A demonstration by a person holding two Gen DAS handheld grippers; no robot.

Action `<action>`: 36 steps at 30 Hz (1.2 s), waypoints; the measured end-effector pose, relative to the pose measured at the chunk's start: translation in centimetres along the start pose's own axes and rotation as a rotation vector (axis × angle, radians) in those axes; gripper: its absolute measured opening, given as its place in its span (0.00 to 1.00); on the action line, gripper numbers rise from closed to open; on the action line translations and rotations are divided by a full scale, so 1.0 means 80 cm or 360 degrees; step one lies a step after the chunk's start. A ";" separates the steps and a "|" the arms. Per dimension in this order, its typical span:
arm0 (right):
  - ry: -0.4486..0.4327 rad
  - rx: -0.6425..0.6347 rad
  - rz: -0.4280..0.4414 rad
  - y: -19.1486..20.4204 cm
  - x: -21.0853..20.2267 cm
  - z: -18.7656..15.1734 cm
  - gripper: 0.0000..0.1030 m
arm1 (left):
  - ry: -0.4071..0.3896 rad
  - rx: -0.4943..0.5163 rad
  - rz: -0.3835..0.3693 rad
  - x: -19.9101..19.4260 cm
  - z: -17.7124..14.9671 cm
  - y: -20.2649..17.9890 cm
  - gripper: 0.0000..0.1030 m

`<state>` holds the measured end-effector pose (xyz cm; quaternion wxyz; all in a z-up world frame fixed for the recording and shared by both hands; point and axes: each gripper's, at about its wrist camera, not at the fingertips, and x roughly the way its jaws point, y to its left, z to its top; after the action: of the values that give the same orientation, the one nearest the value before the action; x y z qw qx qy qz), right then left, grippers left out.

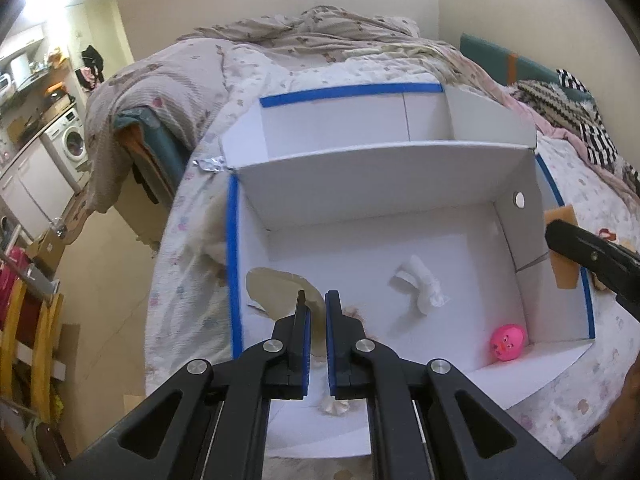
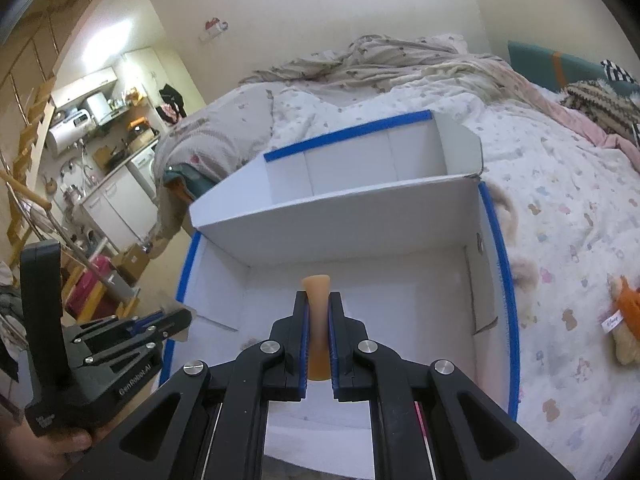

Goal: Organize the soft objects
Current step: 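Carry the cylinder and beige piece into the box and open both tools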

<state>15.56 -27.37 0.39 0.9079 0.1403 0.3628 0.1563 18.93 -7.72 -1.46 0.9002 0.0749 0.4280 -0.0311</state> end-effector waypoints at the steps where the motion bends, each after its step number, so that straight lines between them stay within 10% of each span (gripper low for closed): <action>1: 0.0011 0.0000 -0.0006 0.001 0.003 -0.001 0.10 | 0.0009 0.0007 -0.0013 0.006 -0.002 -0.001 0.06; 27: 0.0377 0.0048 -0.0186 -0.009 0.070 -0.035 0.10 | 0.0177 -0.0072 -0.0077 0.061 -0.024 -0.002 0.08; 36: 0.0416 0.0054 -0.0178 -0.008 0.078 -0.043 0.10 | 0.0209 -0.0107 -0.0067 0.064 -0.029 0.003 0.26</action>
<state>17.54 -25.06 -6.05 0.8578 0.1137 0.4877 0.1162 20.41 -7.10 -6.88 0.8713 0.0375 0.4884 -0.0307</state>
